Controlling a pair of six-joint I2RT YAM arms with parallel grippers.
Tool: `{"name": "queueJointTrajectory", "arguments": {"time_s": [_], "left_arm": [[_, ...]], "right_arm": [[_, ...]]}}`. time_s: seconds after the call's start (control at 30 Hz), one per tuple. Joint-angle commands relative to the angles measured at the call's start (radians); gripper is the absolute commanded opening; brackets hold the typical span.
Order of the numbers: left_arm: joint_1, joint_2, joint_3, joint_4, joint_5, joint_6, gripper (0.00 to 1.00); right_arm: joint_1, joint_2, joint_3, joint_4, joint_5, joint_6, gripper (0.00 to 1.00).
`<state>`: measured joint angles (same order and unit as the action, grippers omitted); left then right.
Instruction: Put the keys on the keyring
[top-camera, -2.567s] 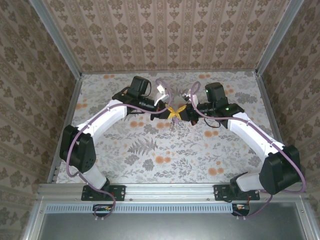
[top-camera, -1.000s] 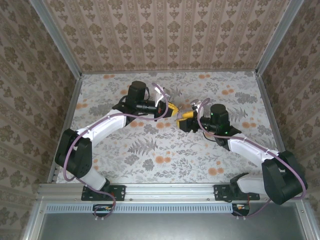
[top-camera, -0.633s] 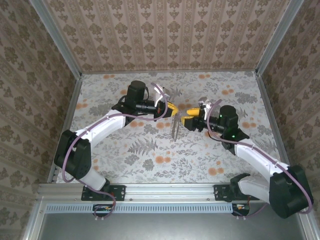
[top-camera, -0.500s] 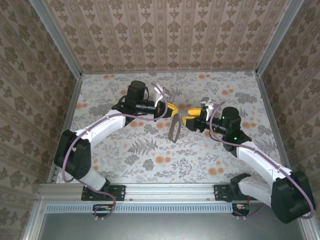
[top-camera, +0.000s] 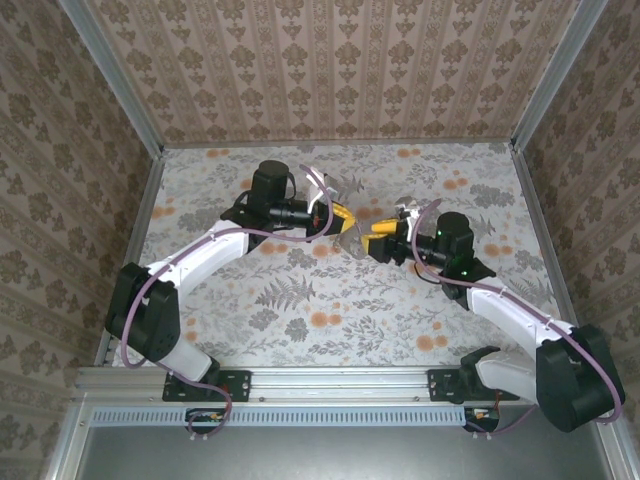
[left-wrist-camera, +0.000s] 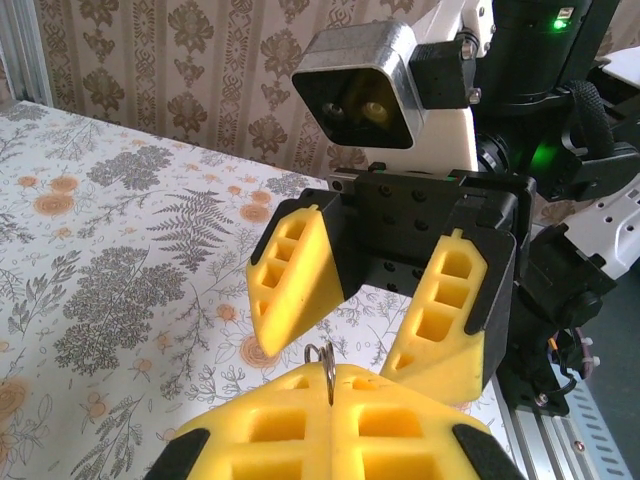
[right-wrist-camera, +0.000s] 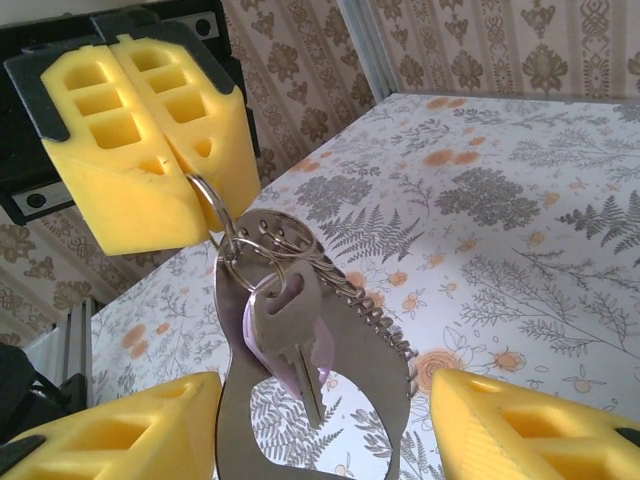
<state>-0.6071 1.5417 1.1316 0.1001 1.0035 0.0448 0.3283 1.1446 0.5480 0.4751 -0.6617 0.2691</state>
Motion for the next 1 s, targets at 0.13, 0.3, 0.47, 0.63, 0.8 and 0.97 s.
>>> {"name": "queueJointTrajectory", "arguments": {"time_s": [0.13,0.3,0.47,0.63,0.8,0.97], "left_arm": [[-0.002,-0.035,0.000,0.020,0.046,-0.001,0.00],[-0.002,-0.031,-0.002,0.018,0.047,0.002,0.00],[-0.002,-0.033,-0.001,0.022,0.051,0.000,0.00],[-0.002,-0.037,0.000,0.024,0.056,-0.002,0.00],[-0.006,-0.040,0.000,0.032,0.058,-0.008,0.00],[-0.011,-0.041,0.002,0.031,0.054,-0.008,0.00]], "right_arm": [[0.004,-0.017,0.009,0.065,-0.016,0.025,0.59],[-0.014,-0.124,-0.022,0.091,-0.004,0.069,0.60],[-0.043,-0.196,-0.037,0.080,0.045,0.093,0.59],[-0.042,-0.149,-0.035,0.049,0.045,0.081,0.59],[-0.007,-0.104,-0.054,0.062,0.052,0.067,0.59],[0.040,-0.075,-0.056,0.054,0.081,0.042,0.59]]}}
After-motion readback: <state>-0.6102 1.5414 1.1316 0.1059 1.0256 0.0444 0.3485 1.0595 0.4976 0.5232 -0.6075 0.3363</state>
